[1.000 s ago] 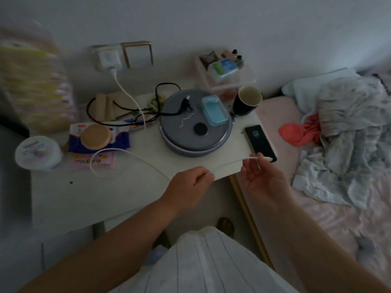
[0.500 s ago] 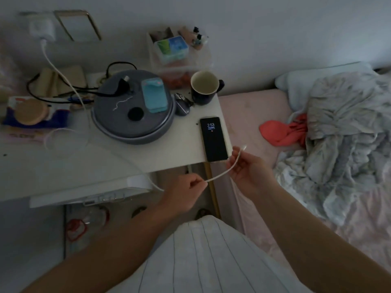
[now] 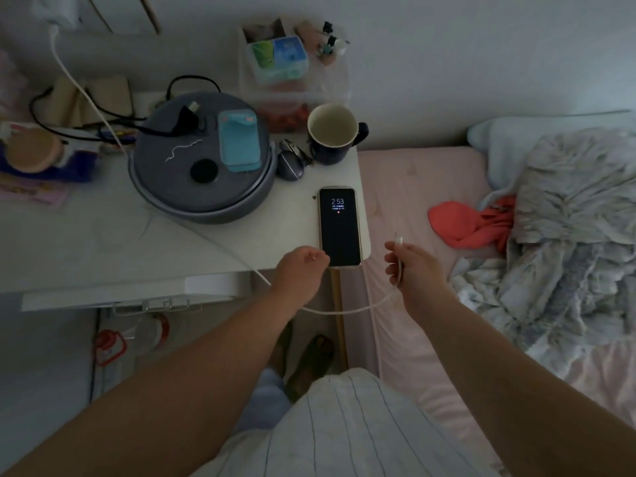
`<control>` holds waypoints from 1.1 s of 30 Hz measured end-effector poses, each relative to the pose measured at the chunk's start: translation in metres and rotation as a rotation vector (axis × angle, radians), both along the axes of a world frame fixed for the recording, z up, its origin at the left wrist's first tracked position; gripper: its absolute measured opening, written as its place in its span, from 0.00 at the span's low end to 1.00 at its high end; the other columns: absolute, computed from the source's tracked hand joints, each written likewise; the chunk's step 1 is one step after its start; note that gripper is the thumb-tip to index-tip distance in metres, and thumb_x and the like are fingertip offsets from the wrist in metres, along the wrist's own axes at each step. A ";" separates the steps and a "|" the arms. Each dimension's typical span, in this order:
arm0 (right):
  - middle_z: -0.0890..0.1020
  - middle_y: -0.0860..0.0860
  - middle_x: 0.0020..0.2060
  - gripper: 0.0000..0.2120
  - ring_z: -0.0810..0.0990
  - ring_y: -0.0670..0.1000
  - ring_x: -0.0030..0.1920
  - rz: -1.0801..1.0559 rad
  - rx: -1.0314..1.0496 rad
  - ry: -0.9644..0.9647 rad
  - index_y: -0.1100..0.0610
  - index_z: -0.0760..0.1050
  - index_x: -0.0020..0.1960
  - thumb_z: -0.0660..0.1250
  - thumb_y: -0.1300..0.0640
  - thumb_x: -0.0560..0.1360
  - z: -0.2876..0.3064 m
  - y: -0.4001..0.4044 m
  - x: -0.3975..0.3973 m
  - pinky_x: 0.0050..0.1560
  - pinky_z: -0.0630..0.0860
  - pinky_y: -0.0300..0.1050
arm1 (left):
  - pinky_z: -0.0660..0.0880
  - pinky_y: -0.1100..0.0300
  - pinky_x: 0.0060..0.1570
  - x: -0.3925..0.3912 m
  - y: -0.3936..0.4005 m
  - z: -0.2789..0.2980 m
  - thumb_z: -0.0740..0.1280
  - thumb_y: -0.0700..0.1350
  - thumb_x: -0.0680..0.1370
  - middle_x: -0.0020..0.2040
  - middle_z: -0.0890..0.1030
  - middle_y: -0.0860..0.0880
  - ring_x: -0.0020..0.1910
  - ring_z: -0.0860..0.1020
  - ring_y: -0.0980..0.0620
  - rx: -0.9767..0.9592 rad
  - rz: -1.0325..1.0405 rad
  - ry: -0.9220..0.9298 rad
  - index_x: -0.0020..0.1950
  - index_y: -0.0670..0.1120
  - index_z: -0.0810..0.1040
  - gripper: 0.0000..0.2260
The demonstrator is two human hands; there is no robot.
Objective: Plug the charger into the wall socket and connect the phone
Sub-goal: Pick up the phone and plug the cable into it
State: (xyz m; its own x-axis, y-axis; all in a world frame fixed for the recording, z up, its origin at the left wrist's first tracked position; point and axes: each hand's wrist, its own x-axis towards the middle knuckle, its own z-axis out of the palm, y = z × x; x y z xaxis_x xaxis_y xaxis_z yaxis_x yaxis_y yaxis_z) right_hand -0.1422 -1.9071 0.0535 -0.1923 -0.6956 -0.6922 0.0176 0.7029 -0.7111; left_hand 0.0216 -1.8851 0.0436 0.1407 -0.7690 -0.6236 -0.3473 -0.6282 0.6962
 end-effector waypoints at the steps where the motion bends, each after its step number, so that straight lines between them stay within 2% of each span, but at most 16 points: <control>1: 0.76 0.51 0.35 0.10 0.73 0.48 0.34 0.022 0.004 0.015 0.55 0.76 0.41 0.58 0.59 0.77 -0.004 -0.004 0.003 0.35 0.69 0.39 | 0.67 0.58 0.52 0.002 -0.009 -0.005 0.58 0.48 0.78 0.47 0.75 0.50 0.50 0.72 0.52 0.032 0.049 0.013 0.55 0.45 0.77 0.13; 2: 0.76 0.51 0.36 0.10 0.74 0.48 0.36 0.043 0.010 0.032 0.56 0.76 0.41 0.58 0.59 0.77 -0.009 -0.009 0.006 0.38 0.71 0.40 | 0.66 0.58 0.52 0.003 -0.019 -0.010 0.57 0.48 0.78 0.43 0.74 0.51 0.50 0.71 0.51 0.066 0.078 0.030 0.47 0.46 0.77 0.11; 4: 0.78 0.51 0.40 0.08 0.77 0.49 0.42 0.086 0.036 0.083 0.57 0.76 0.47 0.58 0.57 0.77 -0.023 -0.018 0.012 0.47 0.74 0.44 | 0.64 0.59 0.51 0.005 -0.035 -0.020 0.55 0.45 0.79 0.36 0.69 0.53 0.47 0.70 0.50 0.126 0.093 0.047 0.33 0.49 0.67 0.14; 5: 0.78 0.51 0.42 0.09 0.77 0.50 0.46 0.114 0.054 0.111 0.57 0.76 0.50 0.59 0.56 0.77 -0.030 -0.022 0.015 0.52 0.75 0.47 | 0.63 0.59 0.50 0.006 -0.041 -0.026 0.55 0.44 0.79 0.34 0.66 0.53 0.43 0.70 0.50 0.155 0.116 0.068 0.31 0.50 0.64 0.16; 7: 0.79 0.52 0.45 0.10 0.77 0.52 0.49 0.159 0.088 0.159 0.55 0.76 0.52 0.60 0.54 0.75 -0.042 -0.030 0.020 0.58 0.74 0.52 | 0.64 0.60 0.47 0.005 -0.049 -0.035 0.55 0.42 0.78 0.33 0.65 0.50 0.38 0.68 0.50 0.194 0.178 0.110 0.29 0.46 0.66 0.17; 8: 0.80 0.54 0.46 0.07 0.77 0.53 0.49 0.171 0.109 0.176 0.53 0.77 0.48 0.61 0.54 0.75 -0.046 -0.033 0.022 0.59 0.74 0.54 | 0.65 0.59 0.45 0.003 -0.052 -0.039 0.56 0.41 0.78 0.33 0.67 0.48 0.39 0.69 0.48 0.220 0.219 0.148 0.30 0.43 0.70 0.16; 9: 0.81 0.57 0.48 0.06 0.78 0.55 0.50 0.174 0.132 0.183 0.52 0.76 0.43 0.61 0.54 0.74 -0.049 -0.034 0.024 0.60 0.74 0.55 | 0.67 0.57 0.46 0.002 -0.053 -0.040 0.57 0.40 0.77 0.34 0.69 0.46 0.41 0.71 0.47 0.236 0.258 0.196 0.46 0.33 0.71 0.10; 10: 0.81 0.58 0.50 0.06 0.79 0.56 0.51 0.168 0.152 0.179 0.51 0.75 0.39 0.61 0.54 0.74 -0.049 -0.035 0.026 0.60 0.74 0.56 | 0.70 0.55 0.49 0.001 -0.054 -0.044 0.58 0.40 0.76 0.36 0.72 0.45 0.44 0.73 0.47 0.255 0.300 0.241 0.32 0.47 0.59 0.14; 11: 0.81 0.59 0.51 0.07 0.79 0.57 0.52 0.158 0.163 0.173 0.51 0.75 0.38 0.62 0.55 0.74 -0.050 -0.035 0.027 0.60 0.74 0.57 | 0.72 0.54 0.51 0.000 -0.053 -0.044 0.59 0.41 0.76 0.37 0.74 0.45 0.45 0.75 0.47 0.277 0.324 0.277 0.33 0.43 0.73 0.12; 16: 0.81 0.58 0.45 0.06 0.78 0.55 0.47 0.121 0.182 0.148 0.53 0.75 0.37 0.63 0.56 0.72 -0.049 -0.033 0.028 0.52 0.75 0.53 | 0.70 0.57 0.47 0.002 -0.053 -0.052 0.61 0.47 0.76 0.35 0.75 0.47 0.36 0.73 0.51 0.329 0.384 0.342 0.34 0.45 0.74 0.12; 19: 0.80 0.54 0.40 0.08 0.78 0.53 0.44 0.084 0.169 0.145 0.53 0.75 0.36 0.62 0.57 0.74 -0.048 -0.032 0.028 0.49 0.74 0.49 | 0.71 0.58 0.43 0.005 -0.052 -0.054 0.61 0.44 0.76 0.33 0.74 0.47 0.31 0.70 0.52 0.339 0.411 0.337 0.33 0.44 0.73 0.12; 21: 0.80 0.53 0.39 0.09 0.78 0.52 0.42 0.066 0.156 0.134 0.53 0.74 0.37 0.61 0.58 0.75 -0.044 -0.029 0.028 0.47 0.74 0.47 | 0.67 0.61 0.35 0.007 -0.048 -0.053 0.61 0.41 0.75 0.32 0.72 0.46 0.30 0.69 0.52 0.327 0.377 0.291 0.31 0.45 0.71 0.13; 25: 0.80 0.51 0.39 0.08 0.78 0.49 0.41 0.081 0.125 0.122 0.54 0.75 0.40 0.60 0.58 0.76 -0.029 -0.021 0.034 0.52 0.74 0.48 | 0.67 0.62 0.32 0.010 -0.039 -0.048 0.57 0.41 0.76 0.36 0.73 0.46 0.34 0.70 0.52 0.245 0.353 0.270 0.31 0.46 0.71 0.13; 29: 0.81 0.52 0.41 0.08 0.78 0.49 0.42 0.071 0.067 0.115 0.58 0.76 0.48 0.59 0.57 0.77 -0.004 -0.017 0.040 0.53 0.74 0.48 | 0.71 0.59 0.36 0.011 -0.033 -0.026 0.57 0.42 0.77 0.39 0.76 0.45 0.39 0.75 0.50 0.171 0.368 0.321 0.35 0.46 0.73 0.11; 33: 0.82 0.54 0.46 0.09 0.79 0.51 0.46 0.074 -0.033 0.093 0.57 0.77 0.49 0.59 0.56 0.77 0.034 -0.018 0.047 0.50 0.74 0.45 | 0.77 0.50 0.49 0.016 -0.035 0.011 0.56 0.43 0.78 0.48 0.79 0.42 0.49 0.78 0.46 0.064 0.419 0.403 0.42 0.47 0.75 0.10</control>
